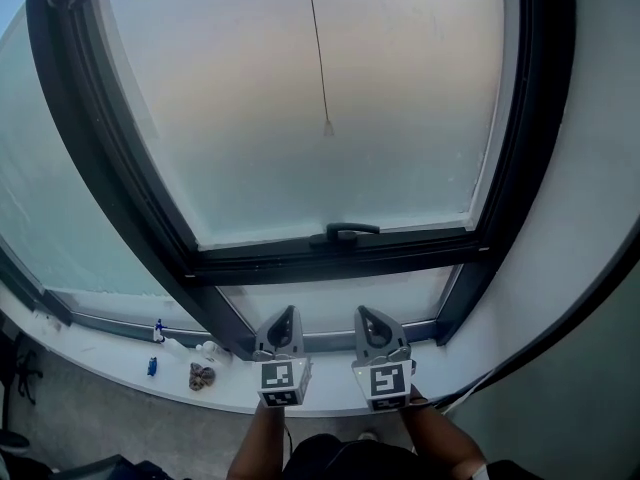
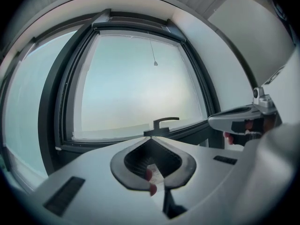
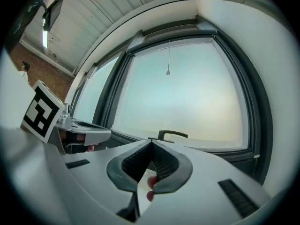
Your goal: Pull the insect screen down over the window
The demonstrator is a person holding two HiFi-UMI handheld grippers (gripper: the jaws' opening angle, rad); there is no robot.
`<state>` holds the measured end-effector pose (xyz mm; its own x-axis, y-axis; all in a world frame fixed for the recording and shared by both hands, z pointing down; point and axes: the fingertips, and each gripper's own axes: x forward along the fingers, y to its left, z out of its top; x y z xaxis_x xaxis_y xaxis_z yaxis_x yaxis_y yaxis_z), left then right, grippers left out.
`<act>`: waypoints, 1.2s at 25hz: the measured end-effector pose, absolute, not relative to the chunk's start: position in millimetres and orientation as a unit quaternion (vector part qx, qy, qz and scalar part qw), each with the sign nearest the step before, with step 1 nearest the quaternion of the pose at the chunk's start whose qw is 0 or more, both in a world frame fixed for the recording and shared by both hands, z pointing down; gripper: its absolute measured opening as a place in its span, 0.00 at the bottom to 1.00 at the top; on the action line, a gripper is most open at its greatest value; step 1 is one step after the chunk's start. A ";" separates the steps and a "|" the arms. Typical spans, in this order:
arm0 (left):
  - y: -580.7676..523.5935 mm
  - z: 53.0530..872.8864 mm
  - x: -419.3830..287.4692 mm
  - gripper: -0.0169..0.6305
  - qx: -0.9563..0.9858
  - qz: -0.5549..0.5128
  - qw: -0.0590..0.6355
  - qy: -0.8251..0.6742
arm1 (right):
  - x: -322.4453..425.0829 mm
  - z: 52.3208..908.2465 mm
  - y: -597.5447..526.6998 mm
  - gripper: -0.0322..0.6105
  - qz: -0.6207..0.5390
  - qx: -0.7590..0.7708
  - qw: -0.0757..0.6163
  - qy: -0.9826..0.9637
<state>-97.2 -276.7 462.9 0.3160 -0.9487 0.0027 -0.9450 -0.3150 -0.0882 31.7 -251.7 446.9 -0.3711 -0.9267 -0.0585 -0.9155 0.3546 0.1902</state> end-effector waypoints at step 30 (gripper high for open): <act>-396.4 270.6 -106.9 0.03 -0.802 0.081 0.204 0.556 | 68.0 260.3 -361.3 0.05 -0.266 0.598 -0.073 -0.752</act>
